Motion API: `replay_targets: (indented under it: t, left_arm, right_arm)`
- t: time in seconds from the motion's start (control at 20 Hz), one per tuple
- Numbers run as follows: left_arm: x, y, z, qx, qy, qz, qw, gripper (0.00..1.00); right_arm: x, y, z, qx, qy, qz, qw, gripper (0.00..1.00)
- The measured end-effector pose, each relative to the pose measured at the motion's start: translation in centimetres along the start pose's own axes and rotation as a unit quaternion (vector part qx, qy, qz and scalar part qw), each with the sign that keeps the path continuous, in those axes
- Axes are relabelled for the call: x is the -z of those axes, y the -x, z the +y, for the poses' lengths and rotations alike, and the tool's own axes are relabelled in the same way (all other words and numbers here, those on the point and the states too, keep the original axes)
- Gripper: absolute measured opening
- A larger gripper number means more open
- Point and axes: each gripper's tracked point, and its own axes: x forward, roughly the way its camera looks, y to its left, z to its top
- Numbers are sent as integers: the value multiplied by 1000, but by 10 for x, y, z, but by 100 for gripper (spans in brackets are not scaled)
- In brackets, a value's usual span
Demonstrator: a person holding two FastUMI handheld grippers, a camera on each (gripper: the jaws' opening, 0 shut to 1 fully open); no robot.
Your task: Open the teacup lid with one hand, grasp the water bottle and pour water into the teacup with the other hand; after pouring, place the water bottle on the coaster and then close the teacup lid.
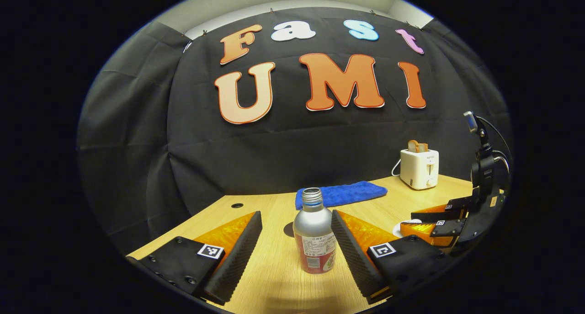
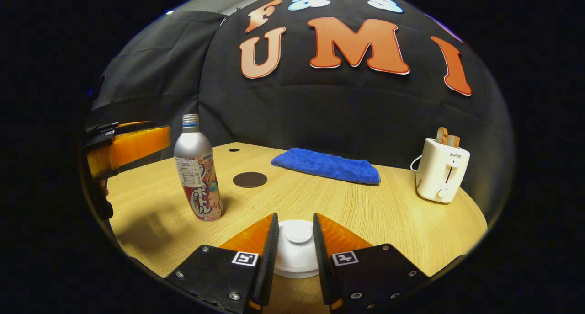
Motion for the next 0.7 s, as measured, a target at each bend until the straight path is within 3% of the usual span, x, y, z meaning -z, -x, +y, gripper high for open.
replay_targets:
  t: [0.2, 0.45, 0.7]
  left_arm:
    - [10, -3, -7, 9, 4, 10, 1000, 100]
    - [33, -9, -13, 20, 17, 39, 999, 100]
    - [61, -24, -24, 39, 32, 83, 995, 100]
  right_arm:
    - [0, -1, -2, 0, -6, -2, 1000, 27]
    - [-10, 0, -10, 8, -53, -5, 999, 23]
    - [-30, 12, -18, 14, -58, -36, 998, 23]
